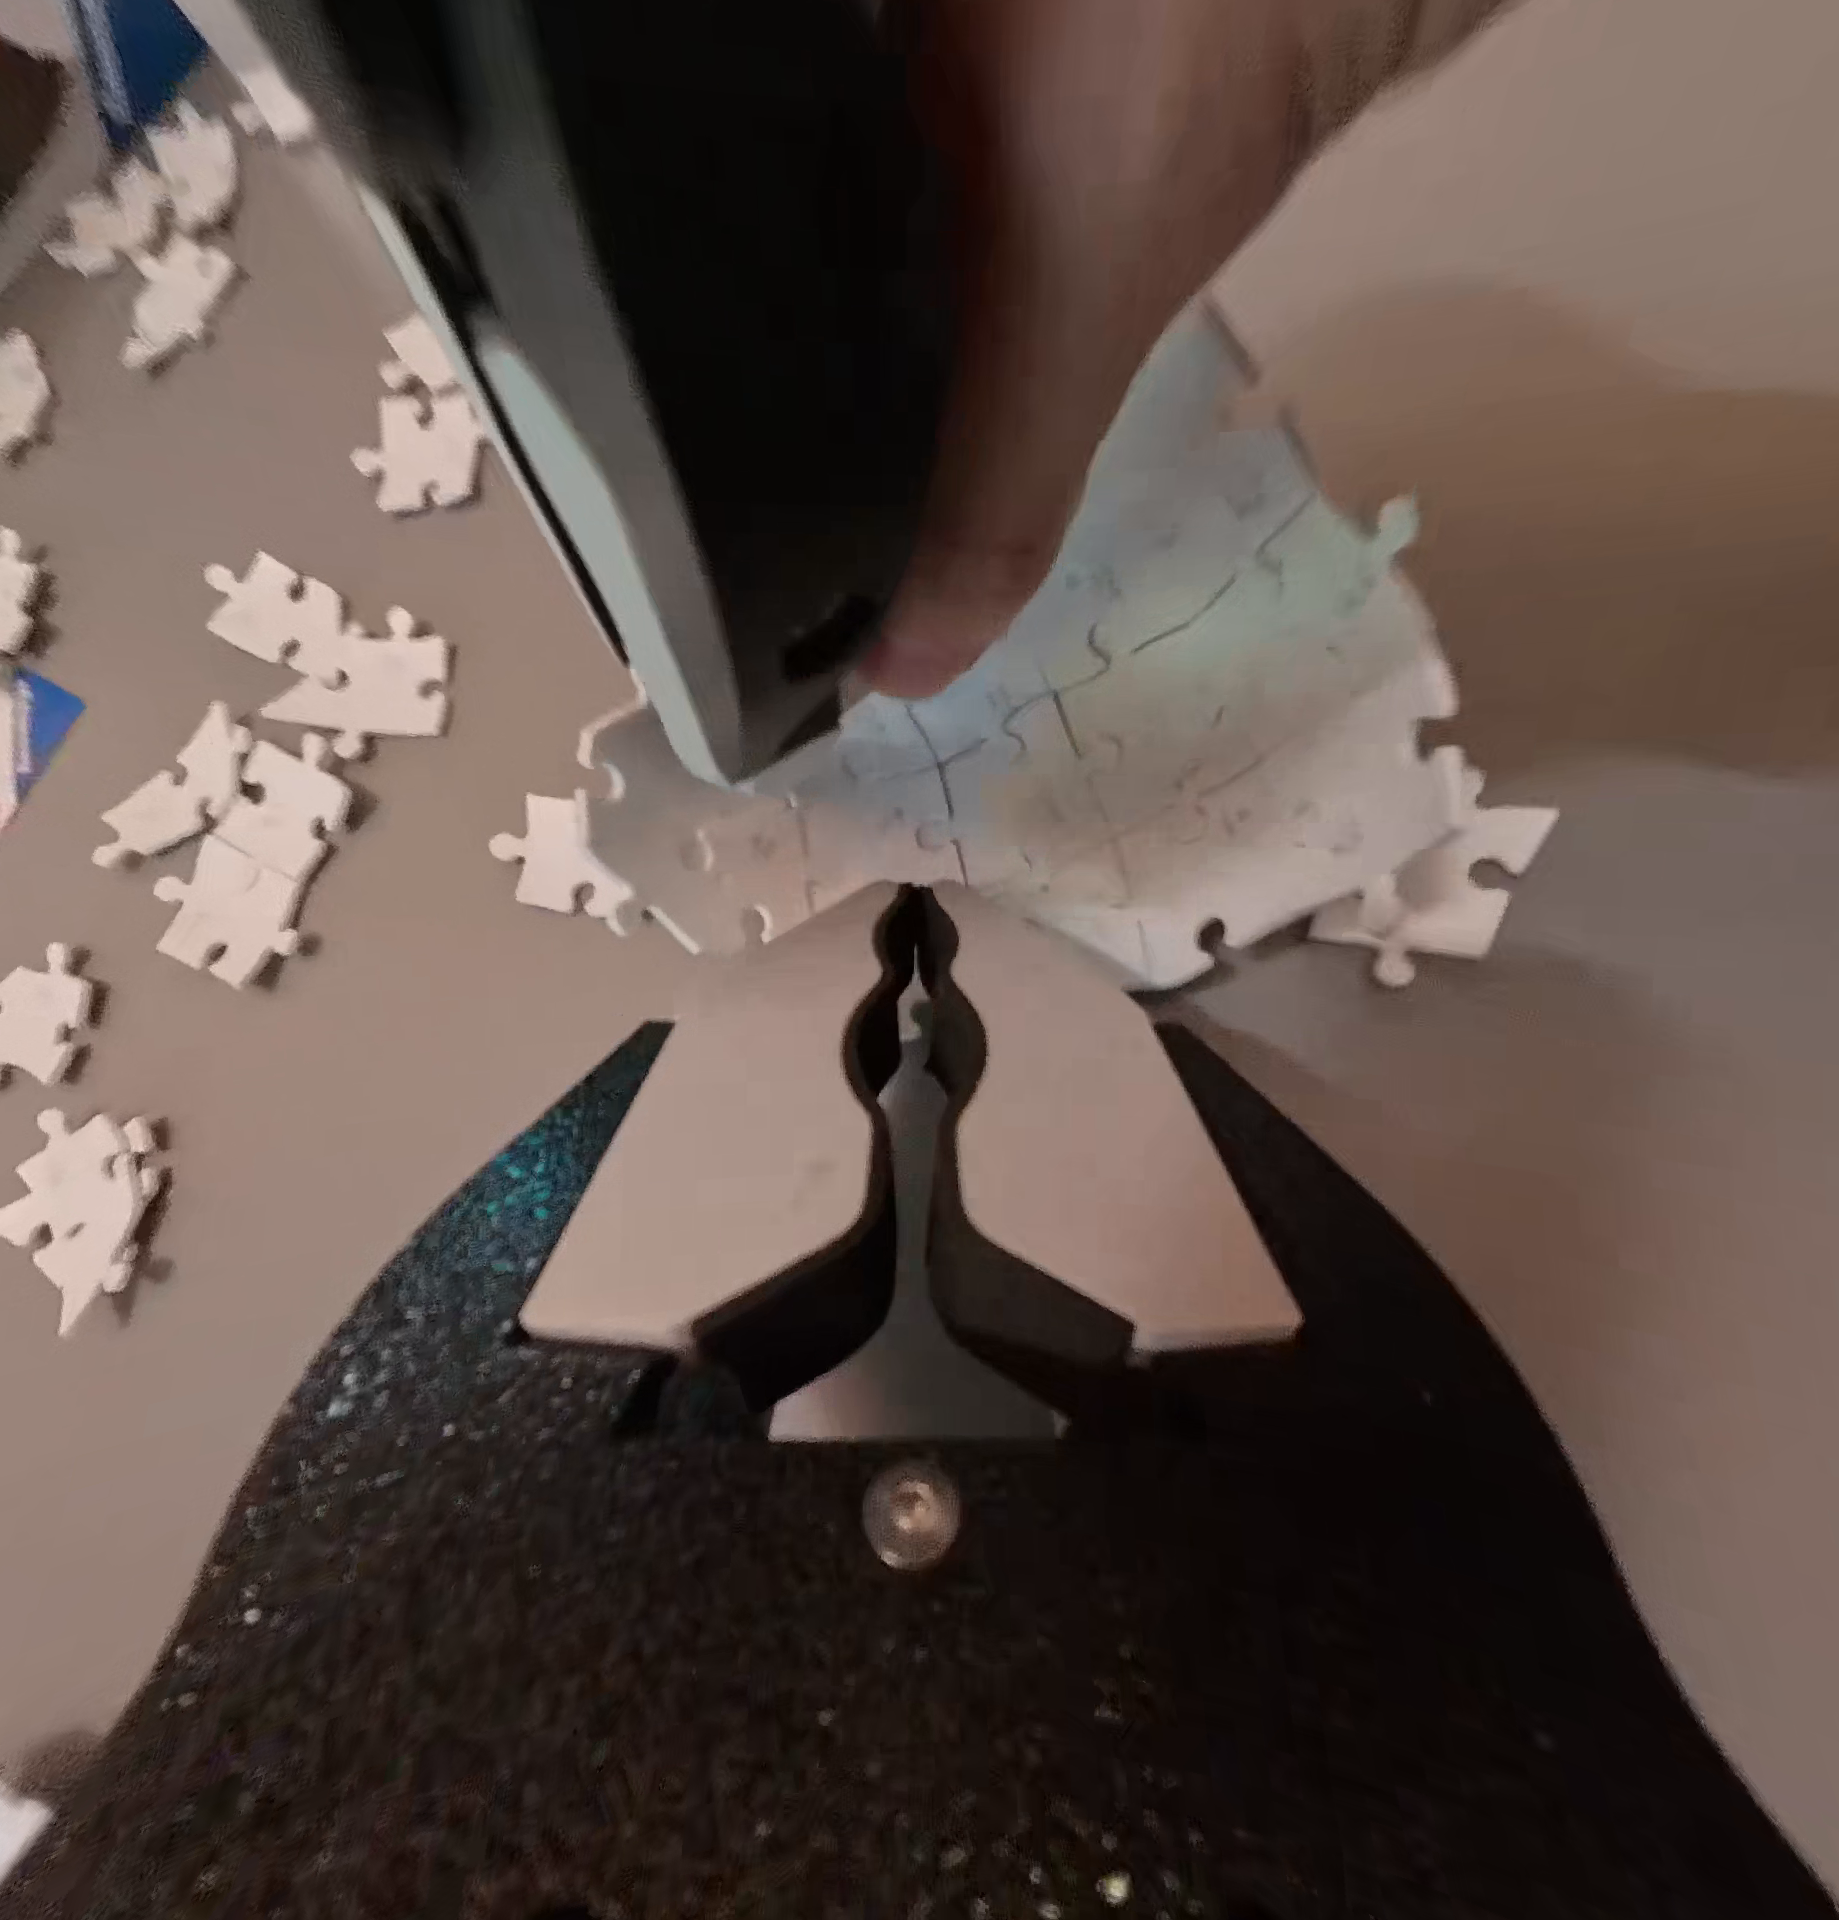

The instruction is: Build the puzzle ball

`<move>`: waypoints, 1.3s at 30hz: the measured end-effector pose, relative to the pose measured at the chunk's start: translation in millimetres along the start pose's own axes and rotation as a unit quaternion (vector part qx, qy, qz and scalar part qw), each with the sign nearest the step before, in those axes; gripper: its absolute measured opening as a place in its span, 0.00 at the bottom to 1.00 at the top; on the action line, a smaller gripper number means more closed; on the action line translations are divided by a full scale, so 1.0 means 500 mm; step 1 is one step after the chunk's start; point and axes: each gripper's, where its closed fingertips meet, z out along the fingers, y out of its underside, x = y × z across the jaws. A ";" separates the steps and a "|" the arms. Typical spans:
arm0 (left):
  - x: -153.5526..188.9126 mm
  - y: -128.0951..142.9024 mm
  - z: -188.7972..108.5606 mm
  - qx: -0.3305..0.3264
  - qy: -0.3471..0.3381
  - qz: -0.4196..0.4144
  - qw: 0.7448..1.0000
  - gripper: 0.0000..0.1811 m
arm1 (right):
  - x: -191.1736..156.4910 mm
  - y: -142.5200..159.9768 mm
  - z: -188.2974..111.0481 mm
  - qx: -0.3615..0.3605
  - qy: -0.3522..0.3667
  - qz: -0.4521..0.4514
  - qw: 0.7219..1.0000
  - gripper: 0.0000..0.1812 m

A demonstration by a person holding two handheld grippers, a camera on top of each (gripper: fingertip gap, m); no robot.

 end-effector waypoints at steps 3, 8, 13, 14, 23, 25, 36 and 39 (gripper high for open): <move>0.004 0.002 0.006 -0.013 -0.005 0.016 1.000 0.00 | 0.002 0.004 0.000 0.001 -0.008 0.003 1.000 0.08; 0.004 0.004 0.006 -0.029 -0.020 0.031 0.999 0.00 | 0.002 0.001 0.004 0.012 -0.016 0.009 1.000 0.08; 0.004 0.002 0.006 -0.018 -0.040 0.054 0.998 0.00 | 0.003 0.001 0.005 0.016 -0.015 0.008 1.000 0.09; 0.004 0.001 0.006 -0.017 -0.031 0.048 0.998 0.00 | 0.003 0.001 0.005 0.015 -0.015 0.007 1.000 0.09; -0.037 -0.027 -0.045 0.064 -0.009 -0.045 0.997 0.00 | 0.008 0.014 0.011 0.023 -0.023 0.024 0.999 0.10; -0.038 -0.027 -0.042 0.045 -0.020 -0.014 0.999 0.00 | 0.010 0.017 0.010 0.030 -0.023 0.026 0.999 0.10; -0.224 0.014 -0.153 0.050 -0.100 -0.154 0.982 0.00 | 0.042 0.060 0.004 0.133 -0.051 0.081 0.986 0.10; -0.220 0.028 -0.122 0.012 -0.052 -0.154 0.987 0.09 | 0.050 0.062 0.001 0.151 -0.056 0.078 0.984 0.09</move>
